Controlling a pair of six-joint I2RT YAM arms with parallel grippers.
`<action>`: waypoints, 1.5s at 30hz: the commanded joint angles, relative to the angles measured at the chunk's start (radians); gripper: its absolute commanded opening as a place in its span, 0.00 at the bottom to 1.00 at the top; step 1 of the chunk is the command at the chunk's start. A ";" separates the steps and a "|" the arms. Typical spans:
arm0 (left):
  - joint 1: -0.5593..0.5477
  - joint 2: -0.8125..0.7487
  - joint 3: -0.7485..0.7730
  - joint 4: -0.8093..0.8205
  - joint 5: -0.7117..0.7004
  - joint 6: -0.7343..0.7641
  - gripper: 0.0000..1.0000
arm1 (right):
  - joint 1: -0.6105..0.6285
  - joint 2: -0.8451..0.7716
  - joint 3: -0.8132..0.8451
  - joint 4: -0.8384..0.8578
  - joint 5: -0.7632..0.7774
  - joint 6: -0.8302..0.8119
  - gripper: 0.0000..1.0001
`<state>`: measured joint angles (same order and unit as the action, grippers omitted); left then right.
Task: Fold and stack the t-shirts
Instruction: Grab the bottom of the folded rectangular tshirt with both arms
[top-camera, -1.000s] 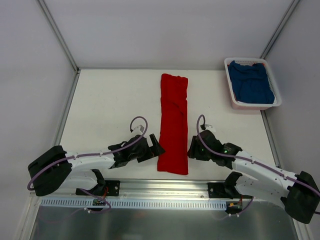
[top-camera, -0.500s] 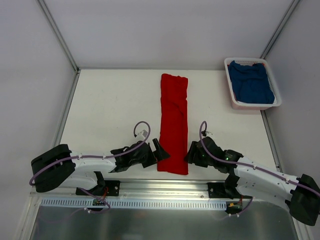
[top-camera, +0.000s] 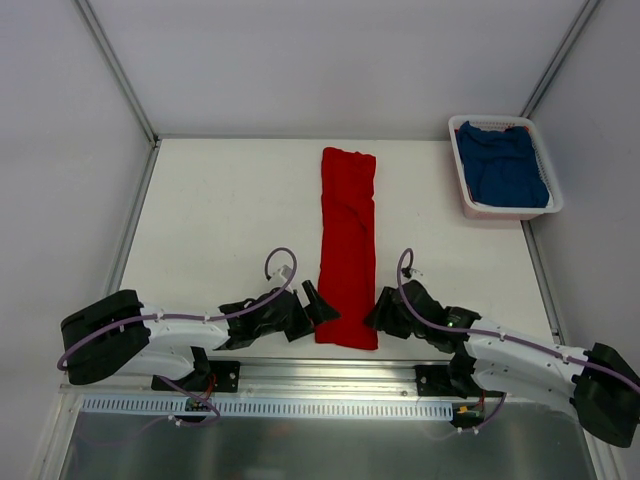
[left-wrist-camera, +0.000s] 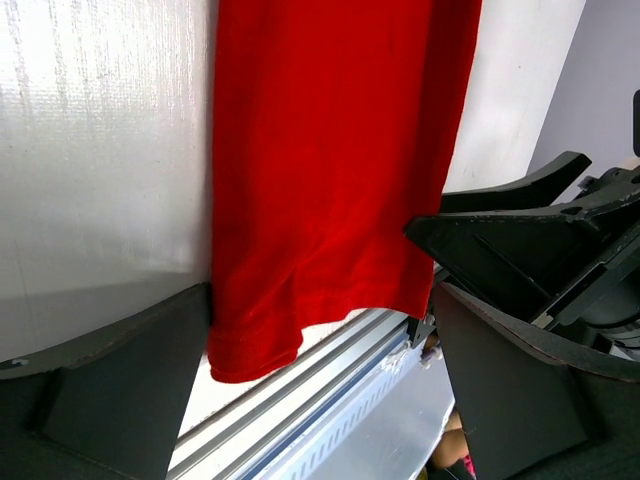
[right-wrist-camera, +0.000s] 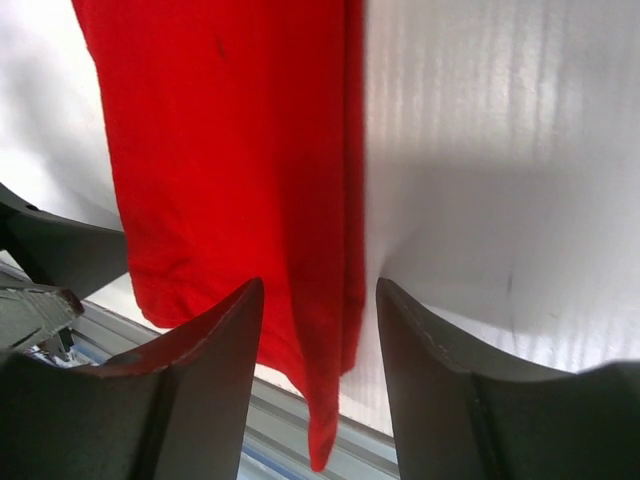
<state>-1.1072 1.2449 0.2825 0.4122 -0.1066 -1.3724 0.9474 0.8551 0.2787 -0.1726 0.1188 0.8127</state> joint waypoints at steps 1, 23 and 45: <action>-0.016 0.051 -0.072 -0.260 -0.002 0.022 0.96 | 0.010 0.038 -0.032 0.033 -0.005 0.023 0.52; -0.033 0.063 -0.086 -0.266 -0.011 0.001 0.31 | 0.027 0.039 -0.032 0.048 0.001 0.029 0.11; -0.065 0.022 0.046 -0.406 -0.053 0.075 0.00 | 0.080 -0.077 0.039 -0.093 0.084 0.022 0.00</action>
<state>-1.1595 1.2949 0.3431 0.2428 -0.1009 -1.3445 1.0161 0.8154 0.2577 -0.1986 0.1596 0.8291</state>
